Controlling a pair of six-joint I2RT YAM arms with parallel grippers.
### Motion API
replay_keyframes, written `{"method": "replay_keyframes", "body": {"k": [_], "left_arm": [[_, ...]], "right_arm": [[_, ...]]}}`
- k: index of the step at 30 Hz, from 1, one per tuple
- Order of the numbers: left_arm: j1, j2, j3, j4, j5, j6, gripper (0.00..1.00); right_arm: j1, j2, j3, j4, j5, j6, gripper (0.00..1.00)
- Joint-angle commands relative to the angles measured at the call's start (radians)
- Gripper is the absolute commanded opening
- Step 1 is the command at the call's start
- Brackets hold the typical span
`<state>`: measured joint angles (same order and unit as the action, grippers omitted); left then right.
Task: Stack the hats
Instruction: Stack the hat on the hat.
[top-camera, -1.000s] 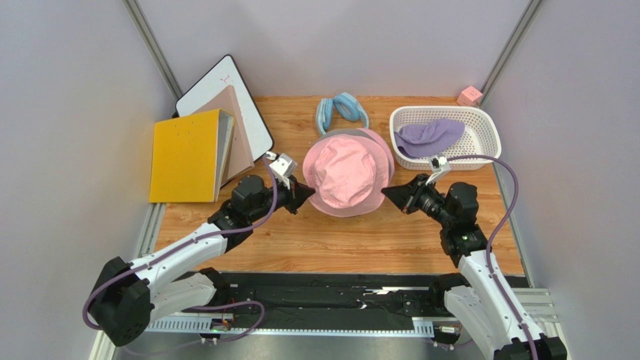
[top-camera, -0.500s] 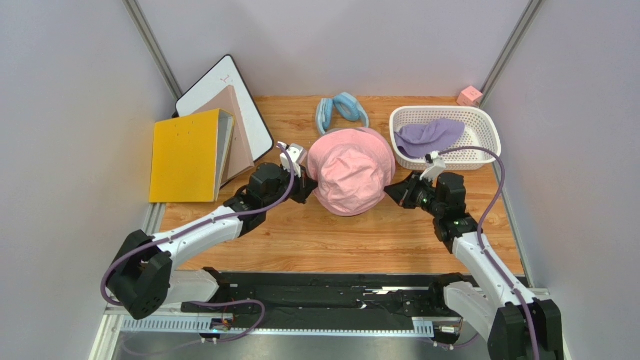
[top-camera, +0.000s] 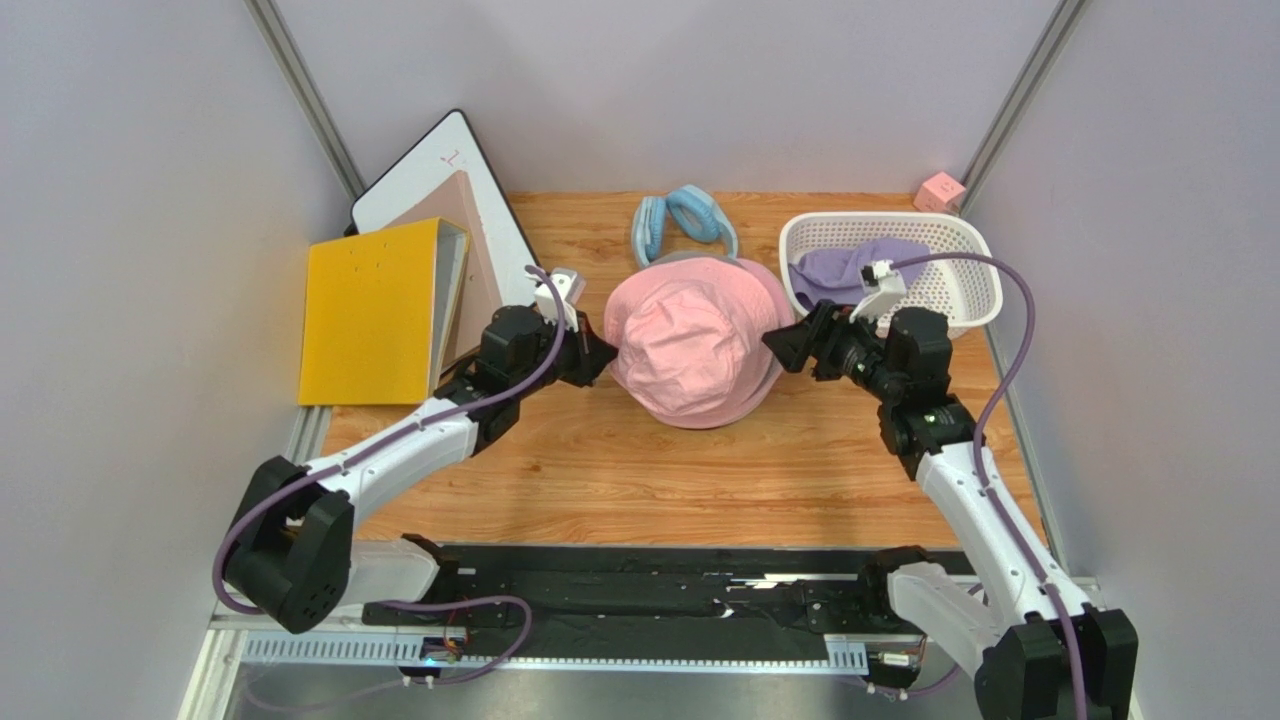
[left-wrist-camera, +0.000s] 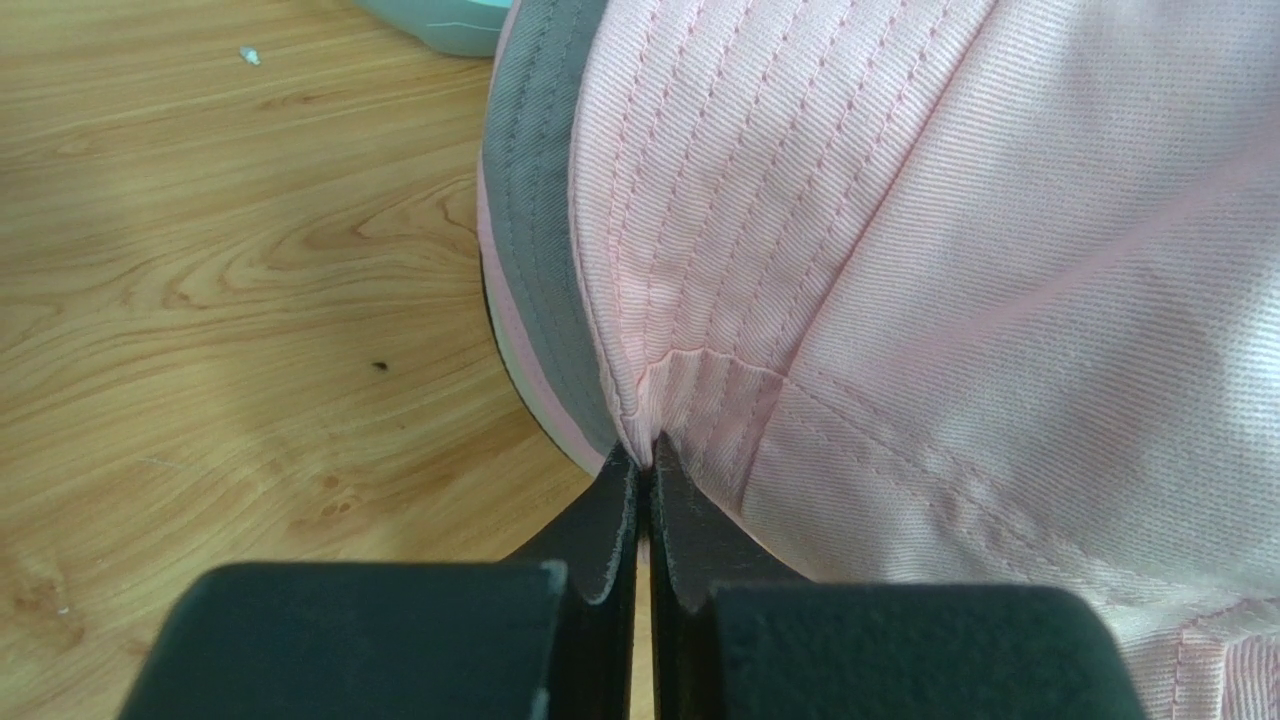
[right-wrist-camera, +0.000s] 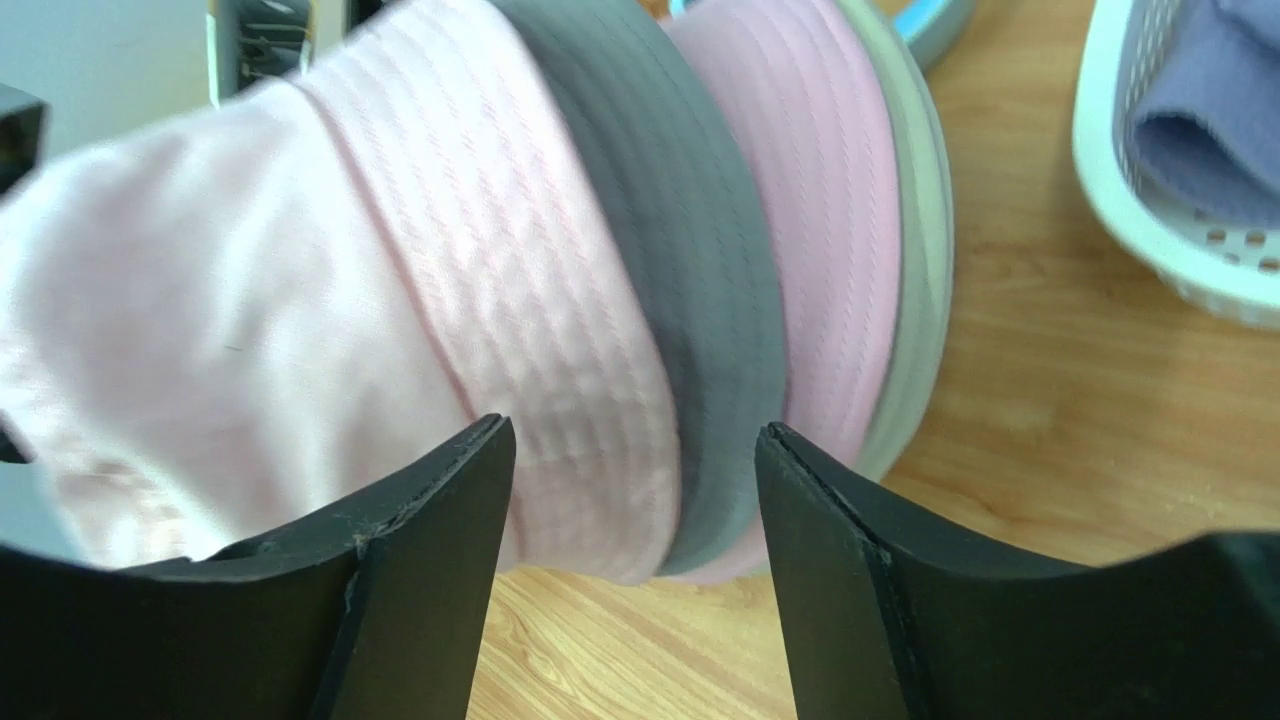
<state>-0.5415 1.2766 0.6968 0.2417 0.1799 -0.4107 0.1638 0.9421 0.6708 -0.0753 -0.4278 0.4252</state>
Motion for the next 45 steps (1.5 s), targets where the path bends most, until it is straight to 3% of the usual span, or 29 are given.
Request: {"method": "replay_keyframes", "body": {"k": [1, 16, 22, 24, 25, 26, 28, 35, 45], "left_arm": [[0.011, 0.007, 0.041, -0.024, 0.049, -0.002, 0.00], [0.017, 0.033, 0.112, -0.071, 0.055, 0.042, 0.00], [0.020, 0.038, 0.118, -0.073, 0.050, 0.043, 0.00], [0.020, 0.040, 0.121, -0.073, 0.046, 0.041, 0.00], [0.021, 0.041, 0.124, -0.076, 0.041, 0.039, 0.00], [0.023, 0.047, 0.127, -0.079, 0.030, 0.038, 0.00], [0.026, 0.053, 0.138, -0.087, 0.020, 0.030, 0.00], [0.048, 0.121, 0.155, -0.093, -0.011, -0.026, 0.00], [0.064, 0.234, 0.173, -0.070, -0.002, -0.046, 0.00]], "right_arm": [[-0.007, -0.019, 0.087, 0.025, -0.041, -0.013, 0.66], [-0.055, 0.293, 0.214, 0.304, -0.342, 0.030, 0.60], [-0.061, 0.340, 0.190, 0.422, -0.436, 0.093, 0.40], [-0.063, 0.346, 0.190, 0.417, -0.436, 0.096, 0.28], [-0.064, 0.348, 0.190, 0.404, -0.427, 0.090, 0.22], [-0.066, 0.351, 0.191, 0.395, -0.416, 0.087, 0.08], [-0.072, 0.353, 0.200, 0.344, -0.361, 0.064, 0.00], [-0.083, 0.415, 0.260, 0.149, -0.097, -0.016, 0.00], [-0.081, 0.451, 0.219, 0.092, 0.030, -0.086, 0.00]]}}
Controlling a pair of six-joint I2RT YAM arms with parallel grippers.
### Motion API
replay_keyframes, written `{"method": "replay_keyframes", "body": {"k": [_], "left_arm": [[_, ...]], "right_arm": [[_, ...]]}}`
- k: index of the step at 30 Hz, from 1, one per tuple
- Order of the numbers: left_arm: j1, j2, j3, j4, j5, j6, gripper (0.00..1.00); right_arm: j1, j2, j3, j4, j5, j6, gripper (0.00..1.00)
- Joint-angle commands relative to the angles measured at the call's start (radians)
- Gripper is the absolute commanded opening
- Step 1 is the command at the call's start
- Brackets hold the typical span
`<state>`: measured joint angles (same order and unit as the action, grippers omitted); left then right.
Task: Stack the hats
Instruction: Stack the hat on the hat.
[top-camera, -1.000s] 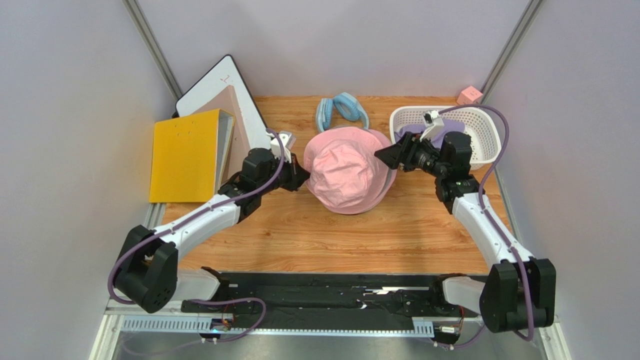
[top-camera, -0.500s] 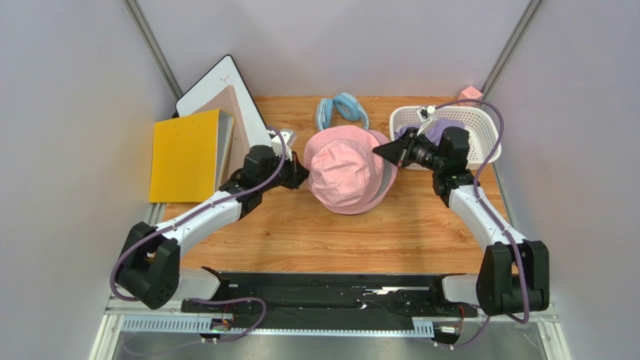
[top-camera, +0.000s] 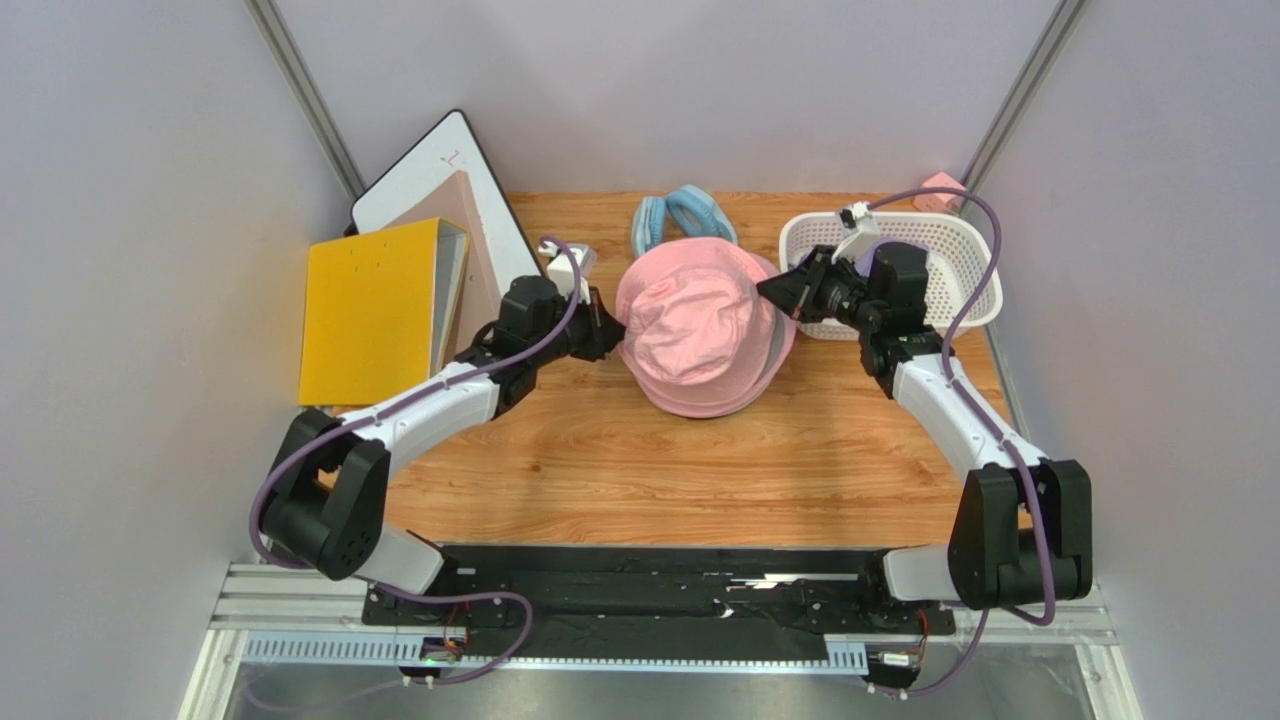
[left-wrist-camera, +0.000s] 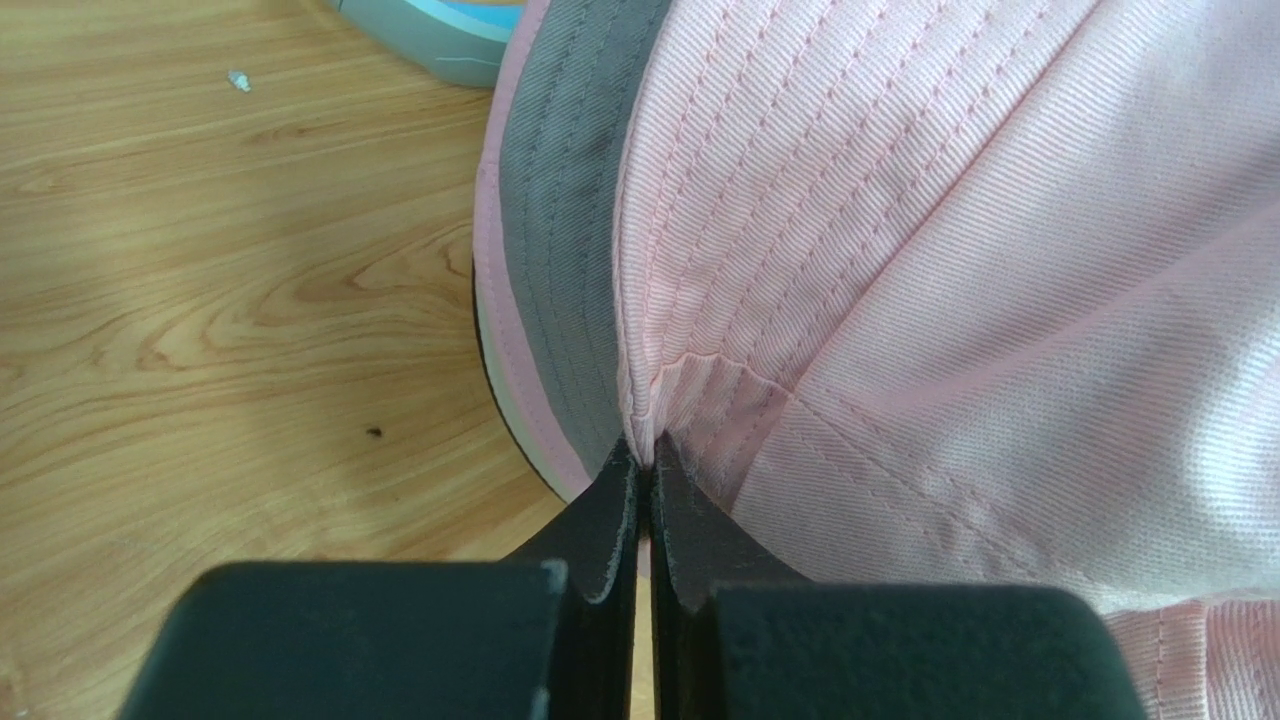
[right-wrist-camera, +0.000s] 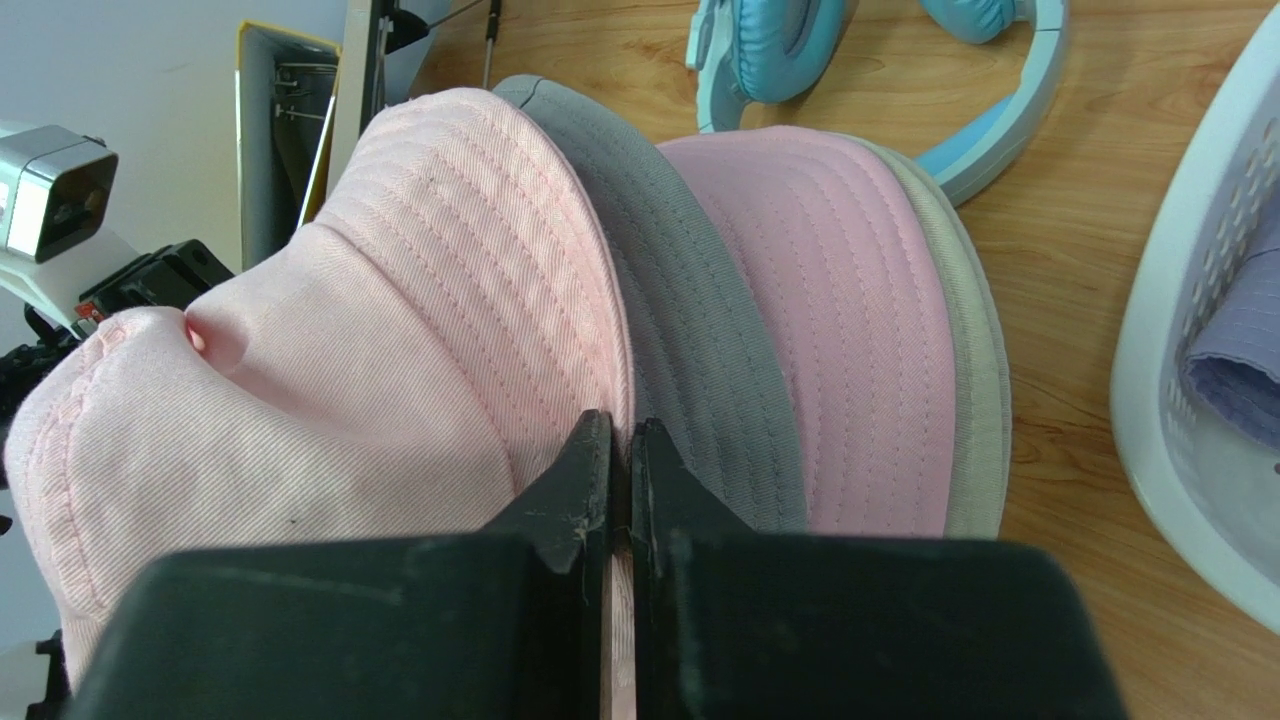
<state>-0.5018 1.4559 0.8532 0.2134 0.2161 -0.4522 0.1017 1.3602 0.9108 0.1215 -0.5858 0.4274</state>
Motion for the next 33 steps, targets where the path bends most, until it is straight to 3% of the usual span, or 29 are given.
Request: {"method": "replay_keyframes", "body": {"k": [1, 8, 9, 10, 12, 13, 15, 16, 19, 20, 26, 33], "left_arm": [[0.026, 0.064, 0.023, -0.043, -0.047, -0.006, 0.00], [0.029, 0.104, 0.055, -0.106, -0.047, -0.014, 0.00], [0.029, 0.098, 0.056, -0.109, -0.043, -0.017, 0.04], [0.029, 0.090, 0.058, -0.120, -0.041, -0.019, 0.23], [0.029, 0.048, 0.055, -0.132, -0.050, -0.026, 0.53], [0.029, 0.009, 0.053, -0.147, -0.066, -0.026, 0.71], [0.029, -0.037, 0.053, -0.173, -0.086, -0.029, 0.90], [0.034, -0.083, 0.055, -0.201, -0.104, -0.029, 0.99], [0.057, -0.159, 0.058, -0.279, -0.132, -0.037, 0.99], [0.066, -0.179, 0.058, -0.299, -0.133, -0.039, 1.00], [0.097, -0.311, 0.044, -0.402, -0.196, -0.063, 0.99], [0.091, -0.477, 0.148, -0.566, -0.149, -0.065, 1.00]], "right_arm": [[-0.019, 0.034, -0.018, -0.114, 0.201, -0.088, 0.00], [-0.017, 0.019, -0.018, -0.154, 0.219, -0.101, 0.00], [-0.016, 0.013, -0.020, -0.155, 0.209, -0.101, 0.00], [-0.017, 0.005, -0.020, -0.157, 0.193, -0.098, 0.00], [-0.016, -0.016, -0.006, -0.172, 0.176, -0.093, 0.03], [-0.016, -0.024, 0.002, -0.190, 0.152, -0.092, 0.19], [-0.016, -0.055, 0.025, -0.207, 0.126, -0.090, 0.44], [-0.016, -0.067, 0.031, -0.223, 0.109, -0.090, 0.67], [-0.017, -0.121, 0.065, -0.278, 0.132, -0.093, 0.89], [-0.019, -0.136, 0.071, -0.293, 0.142, -0.096, 0.91], [-0.037, -0.219, 0.154, -0.459, 0.282, -0.110, 0.93], [-0.037, -0.265, 0.299, -0.692, 0.768, -0.084, 0.91]]}}
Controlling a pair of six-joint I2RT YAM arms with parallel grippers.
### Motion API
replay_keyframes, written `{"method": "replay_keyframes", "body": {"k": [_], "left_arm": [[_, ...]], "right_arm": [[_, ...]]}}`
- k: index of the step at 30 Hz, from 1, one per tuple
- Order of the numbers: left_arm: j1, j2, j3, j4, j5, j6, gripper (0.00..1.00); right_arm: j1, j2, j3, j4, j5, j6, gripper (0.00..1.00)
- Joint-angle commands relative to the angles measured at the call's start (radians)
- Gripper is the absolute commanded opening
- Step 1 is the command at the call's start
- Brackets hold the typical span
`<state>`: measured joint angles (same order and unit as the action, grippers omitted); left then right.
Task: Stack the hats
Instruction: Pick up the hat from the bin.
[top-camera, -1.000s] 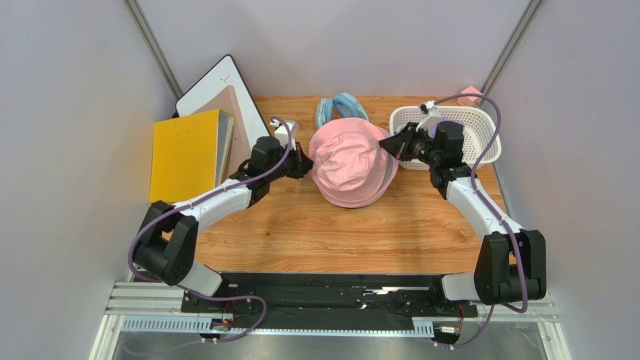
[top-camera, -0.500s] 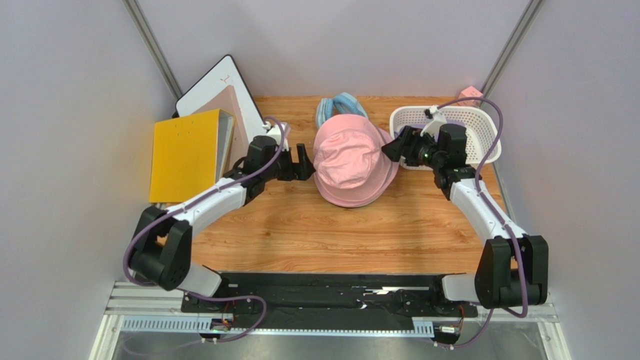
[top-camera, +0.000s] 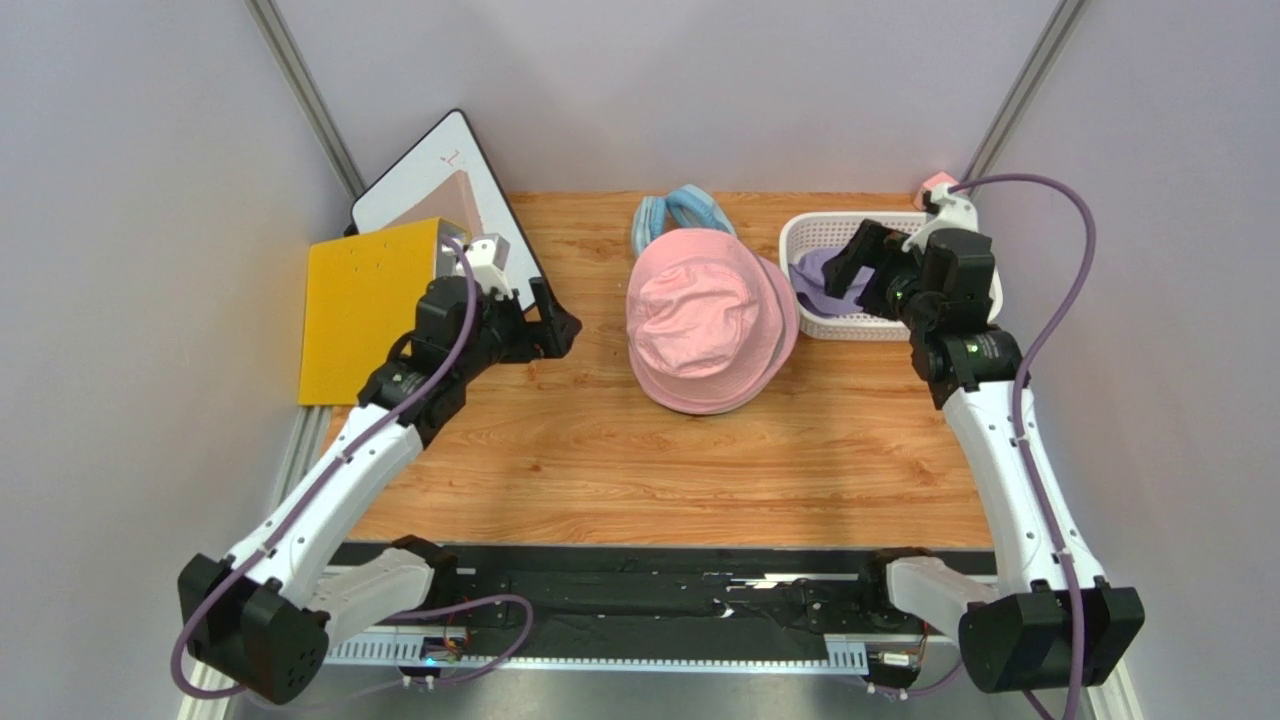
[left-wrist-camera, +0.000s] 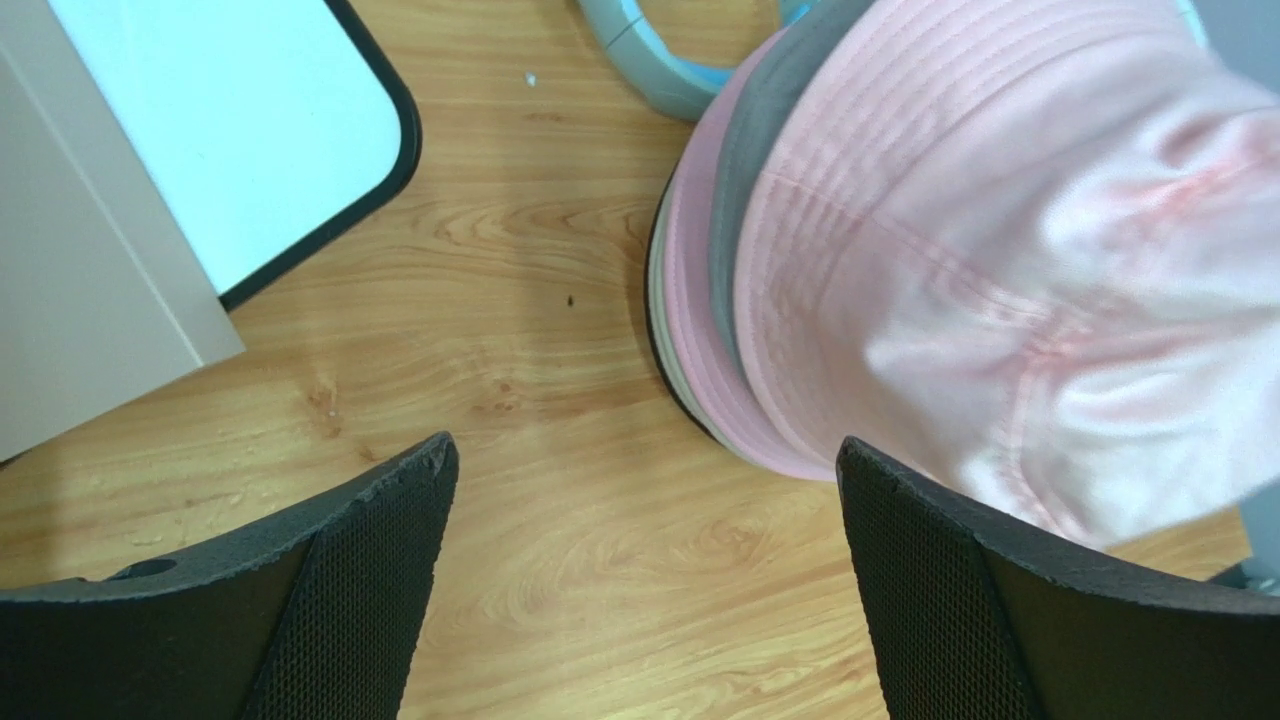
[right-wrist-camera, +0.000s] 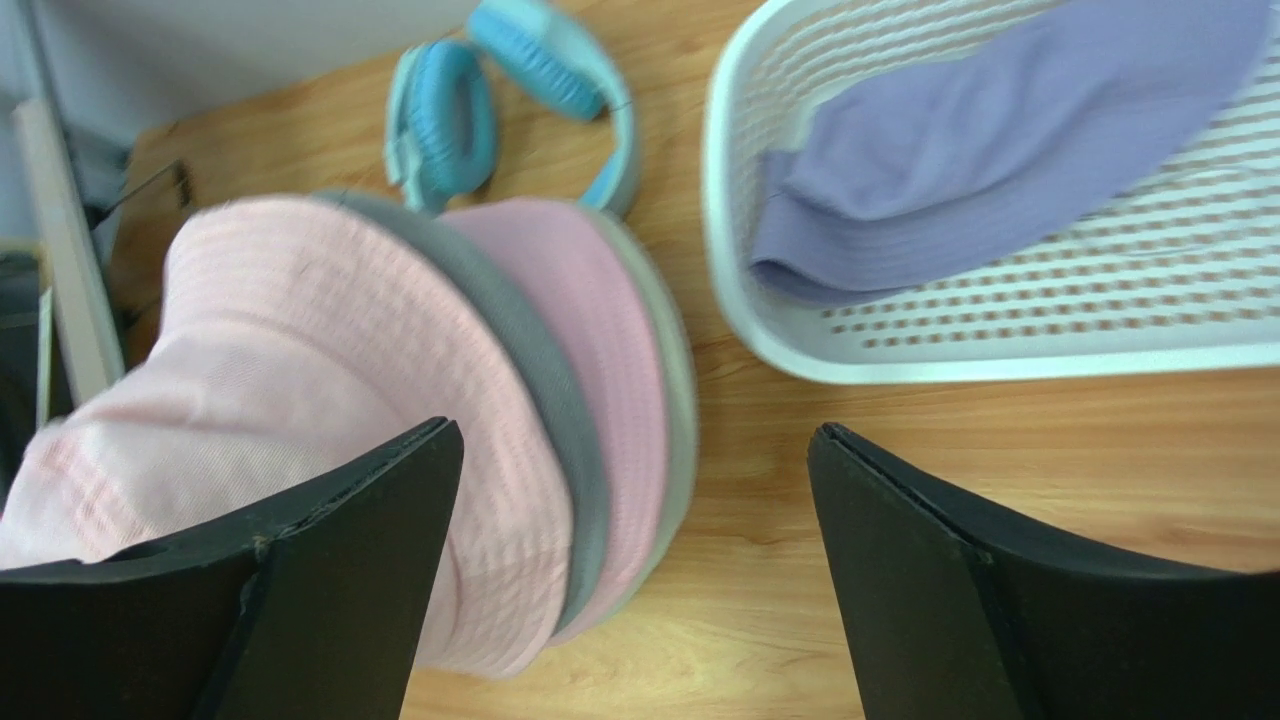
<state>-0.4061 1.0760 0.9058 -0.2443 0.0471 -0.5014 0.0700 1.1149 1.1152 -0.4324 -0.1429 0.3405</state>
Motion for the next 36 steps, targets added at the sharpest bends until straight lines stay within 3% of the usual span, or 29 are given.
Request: {"method": "replay_keyframes", "body": {"k": [1, 4, 8, 15, 23, 36], "left_arm": [[-0.005, -0.131, 0.113, -0.156, 0.026, -0.006, 0.99], [-0.005, -0.177, 0.175, -0.228, 0.112, 0.035, 0.99], [-0.005, -0.202, 0.263, -0.358, 0.056, 0.148, 0.99], [-0.004, -0.254, 0.160, -0.313, 0.046, 0.181, 0.99], [-0.002, -0.245, 0.125, -0.302, 0.142, 0.173, 0.99], [0.000, -0.271, 0.108, -0.305, 0.125, 0.184, 0.99]], "right_arm": [[-0.006, -0.009, 0.112, -0.143, 0.348, -0.001, 0.91], [-0.006, 0.089, 0.187, -0.167, 0.410, 0.009, 0.87], [0.002, 0.245, 0.248, -0.140, 0.440, 0.078, 0.80], [0.096, 0.417, 0.210, 0.067, 0.634, 0.221, 0.78], [0.097, 0.629, 0.278, 0.087, 0.814, 0.368, 0.77], [0.106, 0.847, 0.393, 0.138, 0.940, 0.498, 0.73]]}}
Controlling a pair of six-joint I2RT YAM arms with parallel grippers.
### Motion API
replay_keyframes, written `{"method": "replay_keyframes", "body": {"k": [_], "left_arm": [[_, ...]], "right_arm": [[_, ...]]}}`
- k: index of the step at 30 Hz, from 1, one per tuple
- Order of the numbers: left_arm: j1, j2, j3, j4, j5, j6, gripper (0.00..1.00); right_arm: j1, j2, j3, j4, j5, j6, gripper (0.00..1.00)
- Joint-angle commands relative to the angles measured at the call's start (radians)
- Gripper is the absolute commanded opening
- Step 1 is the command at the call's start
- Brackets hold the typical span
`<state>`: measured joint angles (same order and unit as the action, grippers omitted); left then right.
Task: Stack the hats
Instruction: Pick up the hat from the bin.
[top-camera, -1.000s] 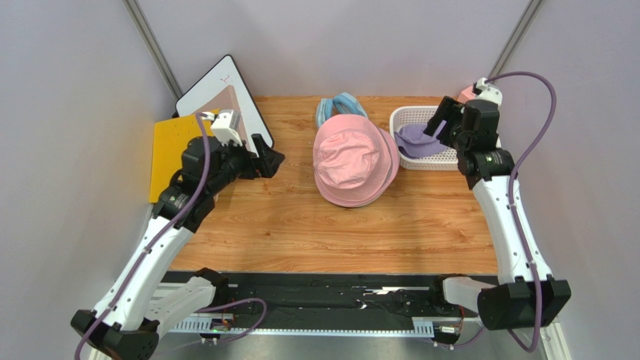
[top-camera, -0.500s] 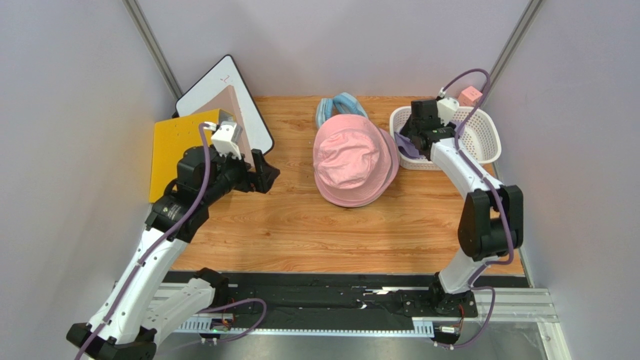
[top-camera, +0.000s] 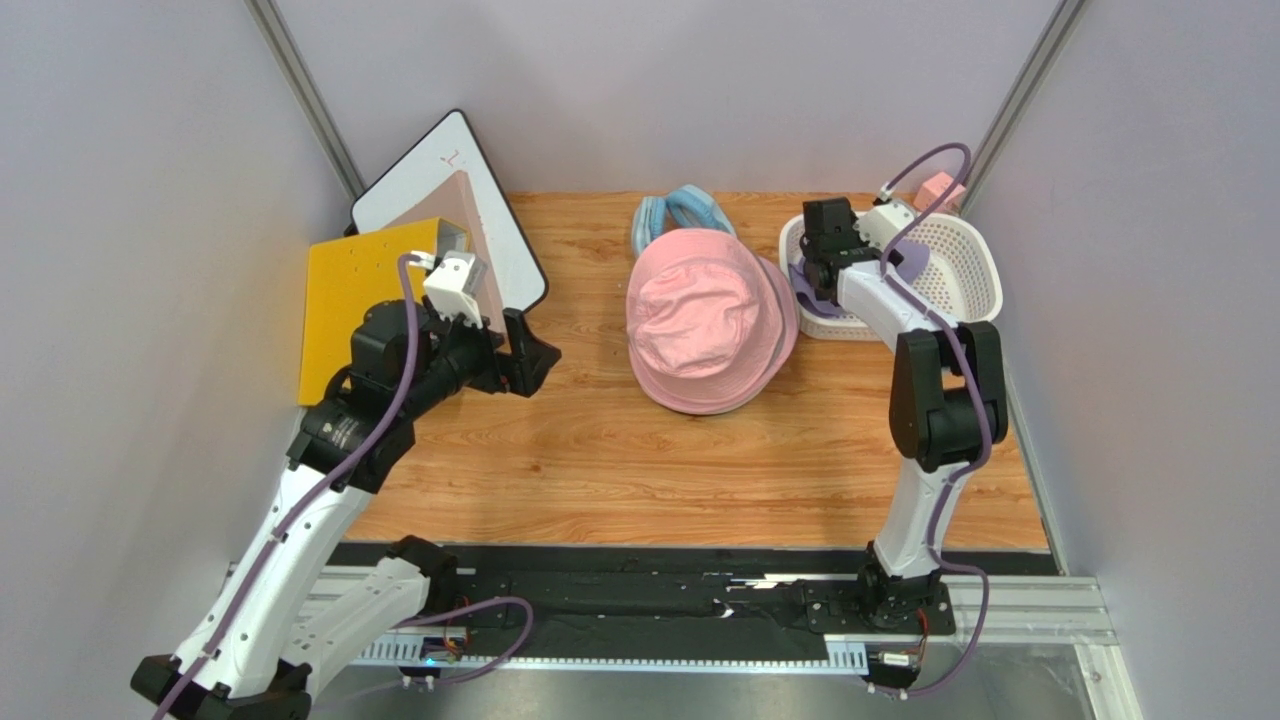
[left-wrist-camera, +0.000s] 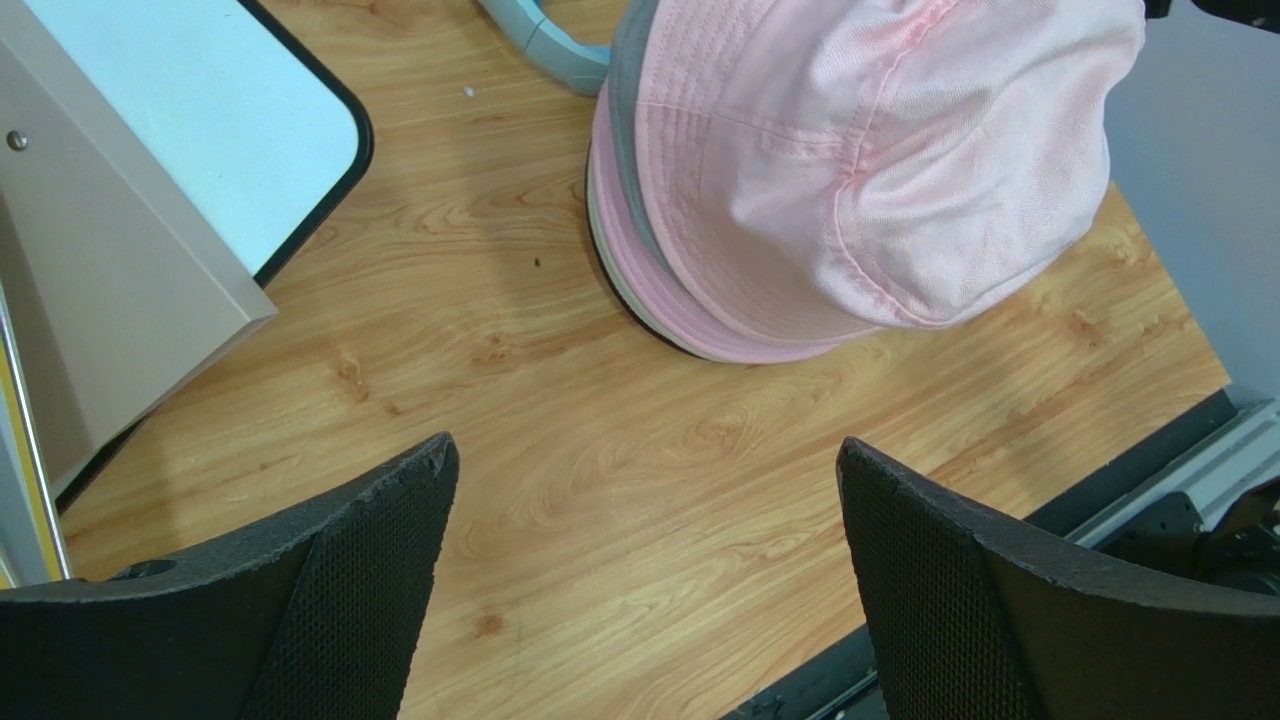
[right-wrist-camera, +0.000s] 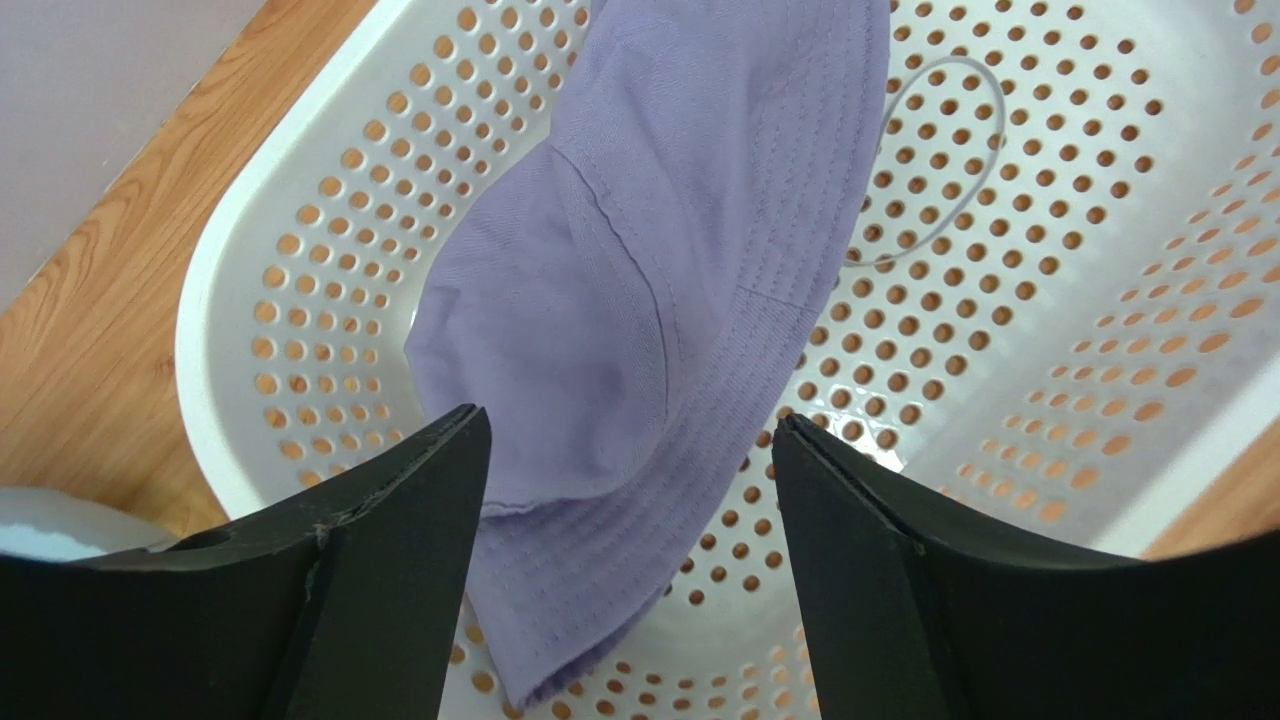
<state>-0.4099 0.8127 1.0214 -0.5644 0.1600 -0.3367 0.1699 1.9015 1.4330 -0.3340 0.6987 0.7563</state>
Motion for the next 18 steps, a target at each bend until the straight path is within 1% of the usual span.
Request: {"method": "replay_keyframes", "body": {"k": [1, 10, 11, 13, 14, 16, 17, 18], "left_arm": [[0.003, -0.007, -0.007, 0.015, 0.010, 0.019, 0.99], [0.005, -0.003, -0.011, 0.018, 0.026, 0.016, 0.99], [0.005, -0.003, -0.011, 0.018, 0.024, 0.018, 1.00], [0.008, -0.003, -0.010, 0.018, 0.024, 0.019, 1.00], [0.008, -0.004, -0.012, 0.018, 0.024, 0.019, 1.00], [0.010, -0.004, -0.011, 0.017, 0.024, 0.019, 0.99], [0.011, -0.004, -0.012, 0.018, 0.024, 0.021, 0.99], [0.011, -0.004, -0.012, 0.018, 0.026, 0.021, 1.00]], "right_arm": [[0.005, 0.073, 0.082, 0.041, 0.102, 0.090, 0.73], [0.006, 0.163, 0.107, 0.046, 0.108, 0.147, 0.69], [0.006, 0.171, 0.110, 0.046, 0.104, 0.150, 0.64], [0.006, 0.183, 0.122, 0.049, 0.101, 0.150, 0.57], [0.006, 0.197, 0.129, 0.050, 0.097, 0.143, 0.41], [0.005, 0.202, 0.141, 0.050, 0.088, 0.130, 0.16], [0.006, 0.194, 0.138, 0.052, 0.073, 0.130, 0.02], [0.006, 0.185, 0.130, 0.053, 0.070, 0.130, 0.00]]}}
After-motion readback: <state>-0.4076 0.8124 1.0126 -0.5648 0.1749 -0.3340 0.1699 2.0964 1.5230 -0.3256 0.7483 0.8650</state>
